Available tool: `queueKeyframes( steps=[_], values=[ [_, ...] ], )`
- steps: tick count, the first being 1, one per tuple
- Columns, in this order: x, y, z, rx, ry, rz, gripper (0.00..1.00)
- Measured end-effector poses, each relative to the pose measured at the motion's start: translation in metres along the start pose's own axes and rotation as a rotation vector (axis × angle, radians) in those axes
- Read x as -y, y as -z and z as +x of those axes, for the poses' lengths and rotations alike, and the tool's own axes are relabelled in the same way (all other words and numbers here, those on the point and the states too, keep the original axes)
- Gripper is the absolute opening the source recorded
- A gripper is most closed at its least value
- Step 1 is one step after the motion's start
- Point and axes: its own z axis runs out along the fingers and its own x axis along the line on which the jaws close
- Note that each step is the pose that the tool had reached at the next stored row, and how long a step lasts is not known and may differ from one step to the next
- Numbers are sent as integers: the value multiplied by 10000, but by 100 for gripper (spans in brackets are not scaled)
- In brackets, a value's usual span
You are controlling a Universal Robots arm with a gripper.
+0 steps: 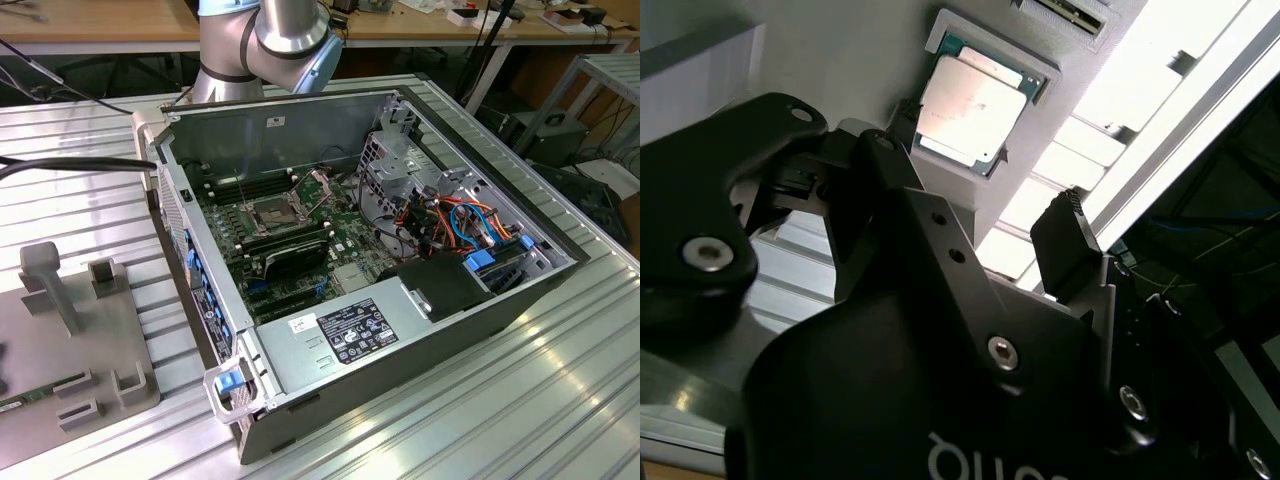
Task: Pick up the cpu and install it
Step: 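Pick up the cpu and move it towards the insertion slot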
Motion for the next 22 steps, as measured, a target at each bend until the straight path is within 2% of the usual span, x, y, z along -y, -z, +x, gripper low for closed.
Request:
queueKeyframes(
  steps=[22],
  values=[
    [2, -72, -3, 0, 0, 1, 72]
  ],
)
